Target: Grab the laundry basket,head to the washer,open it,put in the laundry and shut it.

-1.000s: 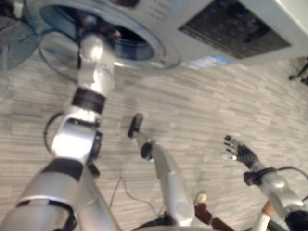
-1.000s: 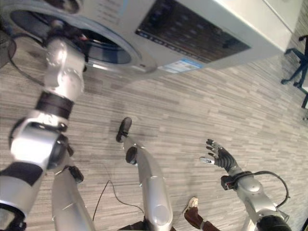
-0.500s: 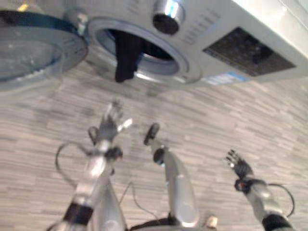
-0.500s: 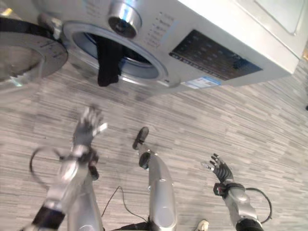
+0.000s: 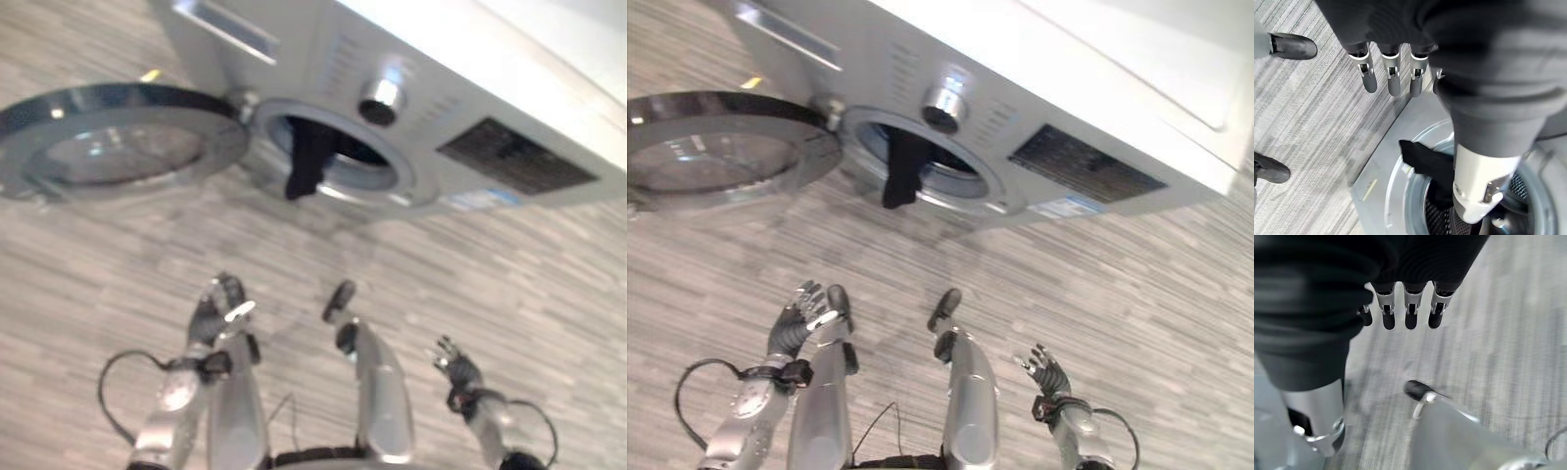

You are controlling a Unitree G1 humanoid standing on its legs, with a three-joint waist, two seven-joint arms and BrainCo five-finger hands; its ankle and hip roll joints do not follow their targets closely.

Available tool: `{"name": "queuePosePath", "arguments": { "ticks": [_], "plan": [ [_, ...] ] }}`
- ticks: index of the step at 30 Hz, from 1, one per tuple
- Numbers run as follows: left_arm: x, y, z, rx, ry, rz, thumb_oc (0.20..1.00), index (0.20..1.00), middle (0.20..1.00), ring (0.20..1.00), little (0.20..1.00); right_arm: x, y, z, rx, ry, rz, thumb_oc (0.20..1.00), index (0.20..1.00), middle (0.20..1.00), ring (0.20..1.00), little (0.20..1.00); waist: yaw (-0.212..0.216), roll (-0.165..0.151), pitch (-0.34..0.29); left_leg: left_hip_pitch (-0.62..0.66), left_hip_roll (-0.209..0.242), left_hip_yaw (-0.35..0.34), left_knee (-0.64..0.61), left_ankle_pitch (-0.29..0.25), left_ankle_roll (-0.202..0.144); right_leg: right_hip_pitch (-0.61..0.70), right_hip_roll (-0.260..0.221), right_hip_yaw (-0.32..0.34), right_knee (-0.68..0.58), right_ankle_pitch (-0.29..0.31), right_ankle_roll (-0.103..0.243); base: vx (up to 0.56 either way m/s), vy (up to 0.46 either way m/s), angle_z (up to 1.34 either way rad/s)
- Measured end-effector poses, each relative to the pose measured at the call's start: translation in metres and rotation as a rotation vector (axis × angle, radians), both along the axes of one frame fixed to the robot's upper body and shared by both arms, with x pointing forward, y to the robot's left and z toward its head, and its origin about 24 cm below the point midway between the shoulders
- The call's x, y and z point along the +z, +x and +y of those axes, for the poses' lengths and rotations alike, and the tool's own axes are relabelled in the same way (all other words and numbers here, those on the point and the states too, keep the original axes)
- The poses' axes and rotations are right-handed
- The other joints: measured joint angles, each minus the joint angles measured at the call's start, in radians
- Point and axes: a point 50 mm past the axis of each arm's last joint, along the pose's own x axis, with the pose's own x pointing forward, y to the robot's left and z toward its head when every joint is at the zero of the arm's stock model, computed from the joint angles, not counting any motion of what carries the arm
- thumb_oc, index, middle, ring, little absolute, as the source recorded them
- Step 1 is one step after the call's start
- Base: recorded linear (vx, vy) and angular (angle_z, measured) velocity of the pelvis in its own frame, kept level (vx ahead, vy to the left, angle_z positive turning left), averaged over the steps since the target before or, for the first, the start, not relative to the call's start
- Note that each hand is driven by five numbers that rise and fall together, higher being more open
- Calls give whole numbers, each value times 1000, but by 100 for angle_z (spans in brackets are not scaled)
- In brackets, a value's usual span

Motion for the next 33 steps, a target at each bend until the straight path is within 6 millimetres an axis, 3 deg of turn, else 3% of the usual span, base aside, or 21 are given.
{"name": "queuePosePath", "arguments": {
  "ticks": [3, 5, 9, 11, 13, 17, 20, 27, 29, 33],
  "plan": [
    [-10, -11, 3, 13, 0, 52, 1000, 1000, 1000, 1000, 1000, 13, 32, 34, 63, 38, -87, 1000, 1000, 1000, 1000, 1000, 41, 46, 2, -6, -11, -6, 4, 5, 8, -1, -15, -5, 15, -6, 4, 13, 71, 11],
    [-9, -11, 2, 21, -9, 49, 1000, 1000, 1000, 1000, 1000, 21, 56, 49, 60, 54, -120, 1000, 1000, 1000, 1000, 1000, 37, 74, 5, -22, -18, -33, -5, 10, 14, -3, -23, -31, 21, -11, 3, 3, 50, 31],
    [6, -12, 2, 8, -9, -9, 1000, 1000, 1000, 1000, 1000, 35, 89, 65, 47, 52, -143, 1000, 1000, 1000, 1000, 1000, 91, 104, 12, -65, -41, -58, -11, 28, 37, -40, -61, -59, 76, -40, 2, 5, 61, 33],
    [13, -12, 0, -30, 26, -34, 1000, 1000, 1000, 1000, 1000, 47, 109, 51, 7, -18, -136, 1000, 1000, 1000, 1000, 1000, 103, 158, 16, -105, -53, -92, -13, 41, 38, -57, -79, -92, 94, -45, -2, 0, 46, 41],
    [20, -11, 4, -75, 106, -51, 1000, 1000, 1000, 1000, 1000, 75, 134, 44, 1, -81, -212, 1000, 1000, 1000, 1000, 1000, 130, 189, 27, -133, -56, -100, -15, 50, 30, -85, -85, -100, 106, -45, -9, -2, 47, 19],
    [21, -10, 1, -114, 145, -53, 1000, 1000, 1000, 1000, 1000, 121, 165, 34, -51, -122, -360, 1000, 1000, 1000, 1000, 1000, 163, 217, 28, -159, -71, -113, -15, 70, 19, -107, -109, -112, 131, -49, -13, 3, 25, 13],
    [32, -10, -24, -227, 124, -113, 1000, 1000, 1000, 1000, 1000, 155, 180, 4, -173, -164, -417, 1000, 1000, 1000, 1000, 1000, 177, 245, 29, -201, -81, -130, -19, 80, 24, -136, -123, -134, 141, -53, -9, 7, 19, 23],
    [40, -9, -36, -259, 80, -153, 1000, 1000, 1000, 1000, 1000, 180, 181, -36, -370, -117, -450, 1000, 1000, 1000, 1000, 1000, 209, 267, 24, -251, -101, -142, -16, 92, 19, -192, -161, -139, 189, -69, -5, 5, 13, 9],
    [39, -9, -37, -254, 68, -150, 1000, 1000, 1000, 1000, 1000, 185, 183, -38, -413, -60, -472, 1000, 1000, 1000, 1000, 1000, 210, 268, 23, -273, -104, -143, -16, 98, 13, -220, -169, -135, 204, -73, -9, 17, 25, 5],
    [39, -9, -38, -253, 55, -150, 1000, 1000, 1000, 1000, 1000, 174, 180, -35, -467, 44, -451, 1000, 1000, 1000, 1000, 1000, 210, 272, 20, -287, -106, -147, -15, 102, 12, -238, -179, -135, 229, -86, -14, 10, 17, 4]
  ]
}}
